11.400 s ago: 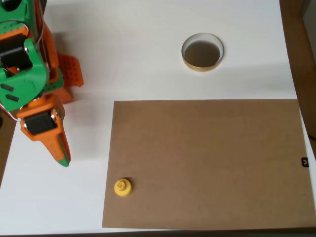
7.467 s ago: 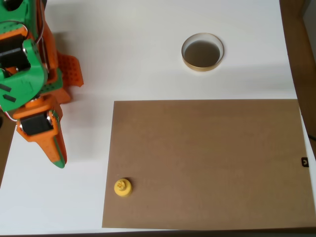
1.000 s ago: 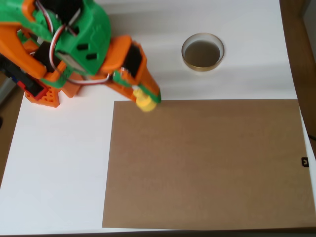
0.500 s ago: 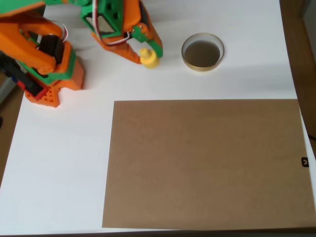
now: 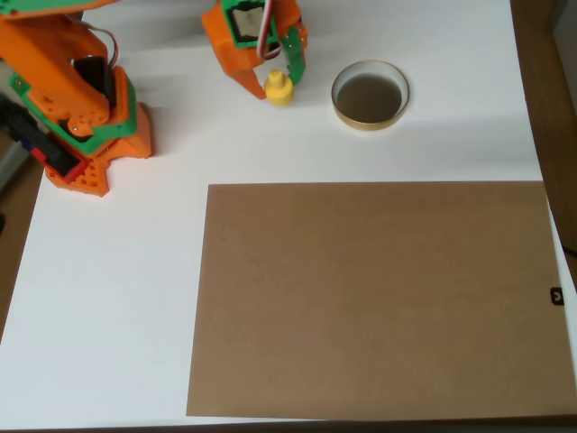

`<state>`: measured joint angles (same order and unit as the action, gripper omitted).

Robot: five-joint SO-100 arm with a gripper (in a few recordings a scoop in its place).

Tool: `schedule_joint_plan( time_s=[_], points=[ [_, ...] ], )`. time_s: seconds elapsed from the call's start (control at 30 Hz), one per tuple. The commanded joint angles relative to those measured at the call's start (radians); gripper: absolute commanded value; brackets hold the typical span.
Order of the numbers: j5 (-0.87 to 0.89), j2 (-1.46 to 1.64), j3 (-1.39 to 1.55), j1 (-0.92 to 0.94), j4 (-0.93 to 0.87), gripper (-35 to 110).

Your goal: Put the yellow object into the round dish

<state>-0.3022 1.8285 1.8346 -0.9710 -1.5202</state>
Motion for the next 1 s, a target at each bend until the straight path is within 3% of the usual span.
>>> schedule_joint_plan(
  time_s=[0.0,0.37,0.97],
  points=[
    [-0.006,-0.008,-0.078,-0.044,0.032,0],
    [0.032,-0.137,-0.173,-0.041,0.179,0],
    [0.101,-0.472,-0.477,-0.058,0.184,0]
  ],
)
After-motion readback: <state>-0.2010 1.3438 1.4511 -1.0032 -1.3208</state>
